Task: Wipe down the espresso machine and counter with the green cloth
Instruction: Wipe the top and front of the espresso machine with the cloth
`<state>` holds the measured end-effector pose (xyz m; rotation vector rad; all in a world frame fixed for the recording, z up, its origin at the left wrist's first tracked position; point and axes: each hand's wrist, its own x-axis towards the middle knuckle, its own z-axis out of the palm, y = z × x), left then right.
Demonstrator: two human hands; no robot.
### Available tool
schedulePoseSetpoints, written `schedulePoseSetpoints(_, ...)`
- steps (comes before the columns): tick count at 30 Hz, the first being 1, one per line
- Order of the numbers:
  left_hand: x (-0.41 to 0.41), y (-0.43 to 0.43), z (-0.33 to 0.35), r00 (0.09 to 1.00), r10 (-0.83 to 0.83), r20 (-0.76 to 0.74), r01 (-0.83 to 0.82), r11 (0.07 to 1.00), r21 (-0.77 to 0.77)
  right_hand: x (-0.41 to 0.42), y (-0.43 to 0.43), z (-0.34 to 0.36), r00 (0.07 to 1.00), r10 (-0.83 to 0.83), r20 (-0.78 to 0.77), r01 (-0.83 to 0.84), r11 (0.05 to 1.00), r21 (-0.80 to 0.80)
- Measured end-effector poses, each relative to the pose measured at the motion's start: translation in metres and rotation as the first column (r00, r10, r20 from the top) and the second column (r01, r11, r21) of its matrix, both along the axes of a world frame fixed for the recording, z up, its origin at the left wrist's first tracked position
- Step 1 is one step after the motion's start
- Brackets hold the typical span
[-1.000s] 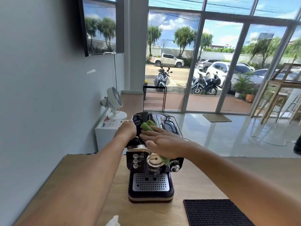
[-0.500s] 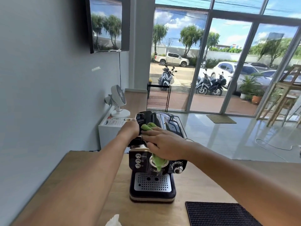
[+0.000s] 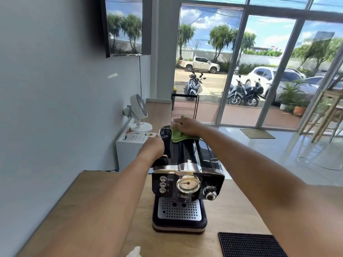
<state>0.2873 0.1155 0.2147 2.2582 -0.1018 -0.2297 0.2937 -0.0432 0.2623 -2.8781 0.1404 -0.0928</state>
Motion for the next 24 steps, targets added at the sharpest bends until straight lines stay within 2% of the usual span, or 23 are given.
schedulePoseSetpoints(2,0.001,-0.001,-0.001,1.0,-0.001,-0.004,0.001,1.0,0.017,0.014,0.005,-0.009,0.997,0.006,-0.082,-0.015,0.993,-0.115)
schedulePoseSetpoints(5,0.0,-0.001,0.0,1.0,0.016,-0.021,-0.016,1.0,-0.013,0.014,0.015,-0.011,0.996,0.024,-0.084,-0.041,0.977,-0.211)
schedulePoseSetpoints(10,-0.002,0.0,0.001,1.0,0.004,-0.006,-0.004,1.0,-0.014,-0.049,0.031,-0.009,0.982,0.153,-0.111,-0.179,0.942,-0.283)
schedulePoseSetpoints(12,-0.005,0.0,0.003,1.0,0.002,-0.013,-0.002,1.0,-0.017,-0.081,0.036,-0.012,0.974,0.188,-0.123,-0.213,0.948,-0.235)
schedulePoseSetpoints(14,-0.006,0.001,0.003,1.0,0.005,-0.014,-0.005,1.0,-0.022,-0.107,0.043,-0.021,0.984,0.163,-0.073,-0.172,0.973,-0.153)
schedulePoseSetpoints(16,-0.01,0.003,0.006,1.0,-0.005,-0.002,0.005,1.0,-0.02,-0.129,0.054,-0.035,0.991,0.126,0.039,-0.12,0.984,-0.13)
schedulePoseSetpoints(20,-0.015,0.002,0.01,0.999,-0.008,0.036,0.009,1.0,-0.029,-0.158,0.079,-0.066,0.923,0.152,0.352,-0.037,0.949,-0.313)
schedulePoseSetpoints(22,-0.019,0.002,0.012,0.999,0.004,0.043,-0.004,1.0,-0.011,-0.168,0.069,-0.077,0.906,0.252,0.34,-0.08,0.892,-0.446)
schedulePoseSetpoints(24,-0.024,0.002,0.014,0.999,0.016,0.052,-0.017,1.0,0.019,-0.178,0.043,-0.087,0.877,0.358,0.319,-0.185,0.866,-0.464)
